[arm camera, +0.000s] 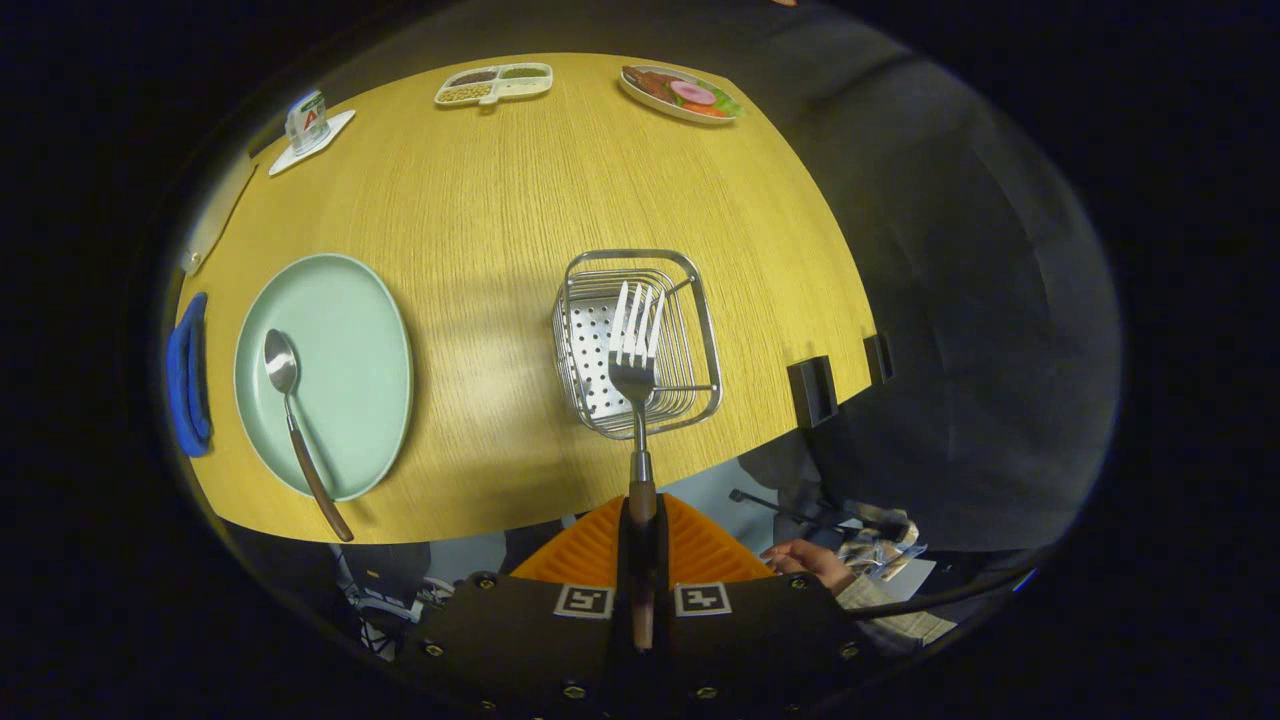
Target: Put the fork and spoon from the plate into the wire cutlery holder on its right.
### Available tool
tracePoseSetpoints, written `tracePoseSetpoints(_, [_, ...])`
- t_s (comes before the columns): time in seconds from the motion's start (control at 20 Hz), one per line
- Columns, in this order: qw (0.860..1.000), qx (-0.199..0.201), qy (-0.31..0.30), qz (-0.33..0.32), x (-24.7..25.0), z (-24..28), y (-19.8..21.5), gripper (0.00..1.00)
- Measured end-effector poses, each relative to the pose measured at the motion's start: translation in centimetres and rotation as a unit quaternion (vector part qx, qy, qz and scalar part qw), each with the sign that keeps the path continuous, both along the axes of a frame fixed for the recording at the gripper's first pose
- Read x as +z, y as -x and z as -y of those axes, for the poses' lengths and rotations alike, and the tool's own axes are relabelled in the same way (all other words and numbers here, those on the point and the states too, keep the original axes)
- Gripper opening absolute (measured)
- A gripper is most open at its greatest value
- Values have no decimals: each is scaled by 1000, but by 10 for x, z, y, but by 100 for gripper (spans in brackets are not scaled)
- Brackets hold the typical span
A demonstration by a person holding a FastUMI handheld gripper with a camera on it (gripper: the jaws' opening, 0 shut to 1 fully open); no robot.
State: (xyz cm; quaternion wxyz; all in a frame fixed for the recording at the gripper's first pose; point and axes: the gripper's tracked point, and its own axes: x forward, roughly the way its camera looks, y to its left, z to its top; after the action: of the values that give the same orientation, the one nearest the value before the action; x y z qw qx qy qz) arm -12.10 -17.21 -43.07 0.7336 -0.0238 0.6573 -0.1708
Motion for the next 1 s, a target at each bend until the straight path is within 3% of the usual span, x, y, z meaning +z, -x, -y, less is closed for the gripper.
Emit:
tracePoseSetpoints(0.15, [1000,8,6,18,4,0,-11,12])
tracePoseSetpoints(0.25, [999,12,5,34,10,-2,-16,30])
tracePoseSetpoints(0.6, [996,27,-14,83,22,-14,-37,33])
tracePoseSetpoints(0.65, [996,29,-11,88,25,-14,-38,37])
tracePoseSetpoints(1.0, [989,79,20,124,52,-24,-54,38])
